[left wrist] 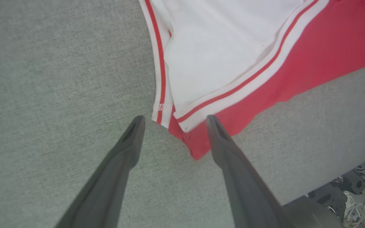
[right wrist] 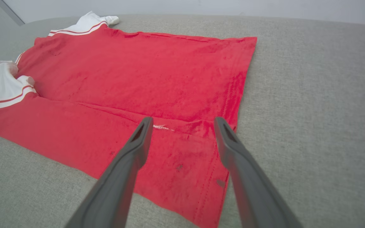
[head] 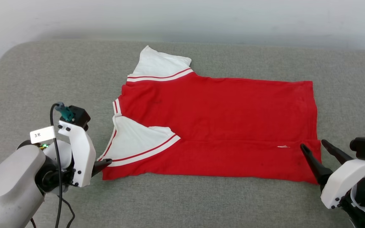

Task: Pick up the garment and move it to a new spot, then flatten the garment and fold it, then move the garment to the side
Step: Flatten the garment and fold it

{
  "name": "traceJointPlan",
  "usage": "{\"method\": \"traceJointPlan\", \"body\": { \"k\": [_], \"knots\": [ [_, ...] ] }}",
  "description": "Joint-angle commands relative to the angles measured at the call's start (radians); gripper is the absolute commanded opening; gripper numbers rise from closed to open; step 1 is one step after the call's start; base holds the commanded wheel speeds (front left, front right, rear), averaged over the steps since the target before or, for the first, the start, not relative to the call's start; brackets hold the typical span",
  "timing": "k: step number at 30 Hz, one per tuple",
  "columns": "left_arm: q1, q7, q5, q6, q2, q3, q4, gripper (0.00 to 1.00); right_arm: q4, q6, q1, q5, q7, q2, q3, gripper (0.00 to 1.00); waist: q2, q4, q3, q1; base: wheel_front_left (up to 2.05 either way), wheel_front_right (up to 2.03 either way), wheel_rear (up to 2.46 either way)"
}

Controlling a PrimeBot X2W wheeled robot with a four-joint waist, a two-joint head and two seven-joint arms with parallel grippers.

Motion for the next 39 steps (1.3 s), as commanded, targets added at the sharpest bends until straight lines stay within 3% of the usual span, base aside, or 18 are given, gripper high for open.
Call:
{"method": "traceJointPlan", "body": {
  "k": [1,14,15,16,25,27,28,32,39],
  "knots": [
    [-0.015,0.017,-0.013,0.000,-0.004,-0.011,0.016,1.00,-0.008,-0.001,-0.012,-0.006,0.003,0.007,-0.002,1.00,0.0000,-0.016,0.018,0.0001,0.00,0.00,0.00],
    [0.010,0.048,-0.034,0.001,-0.020,-0.146,0.111,0.98,-0.011,-0.001,-0.051,-0.012,0.006,0.013,-0.001,1.00,0.0000,-0.067,0.079,0.0001,0.00,0.00,0.00],
    [0.008,0.039,-0.031,0.001,-0.020,-0.157,0.107,0.16,-0.009,-0.001,-0.054,-0.010,0.006,0.011,-0.002,1.00,0.0000,-0.068,0.079,0.0001,0.00,0.00,0.00],
    [0.006,0.034,-0.031,0.001,-0.019,-0.168,0.104,0.00,-0.009,-0.001,-0.058,-0.009,0.008,0.008,-0.003,1.00,0.0000,-0.068,0.077,0.0001,0.00,0.00,0.00],
    [-0.052,-0.047,-0.062,0.001,0.005,-0.179,0.088,0.00,-0.036,-0.001,-0.093,-0.019,0.073,-0.054,0.008,1.00,0.0000,-0.053,0.030,0.0001,0.00,0.00,0.00],
    [-0.063,-0.074,-0.057,0.001,0.015,-0.184,0.074,0.00,-0.051,-0.001,-0.106,-0.011,0.132,-0.084,0.018,1.00,0.0000,-0.048,0.018,0.0001,0.00,0.00,0.00],
    [-0.077,-0.108,-0.051,0.001,0.023,-0.200,0.048,0.00,-0.076,-0.001,-0.128,0.006,0.243,-0.124,0.033,1.00,0.0000,-0.041,0.004,0.0001,0.00,0.00,0.00],
    [-0.088,-0.138,-0.051,0.001,0.031,-0.227,0.018,0.00,-0.094,-0.001,-0.151,0.044,0.414,-0.173,0.066,1.00,0.0000,-0.029,-0.005,0.0001,0.00,0.00,0.00],
    [-0.124,-0.176,-0.047,0.001,0.021,-0.253,-0.001,0.00,-0.075,-0.001,-0.162,0.088,0.637,-0.222,0.110,1.00,0.0000,-0.001,0.013,0.0001,0.00,0.00,0.00]
  ]
}}
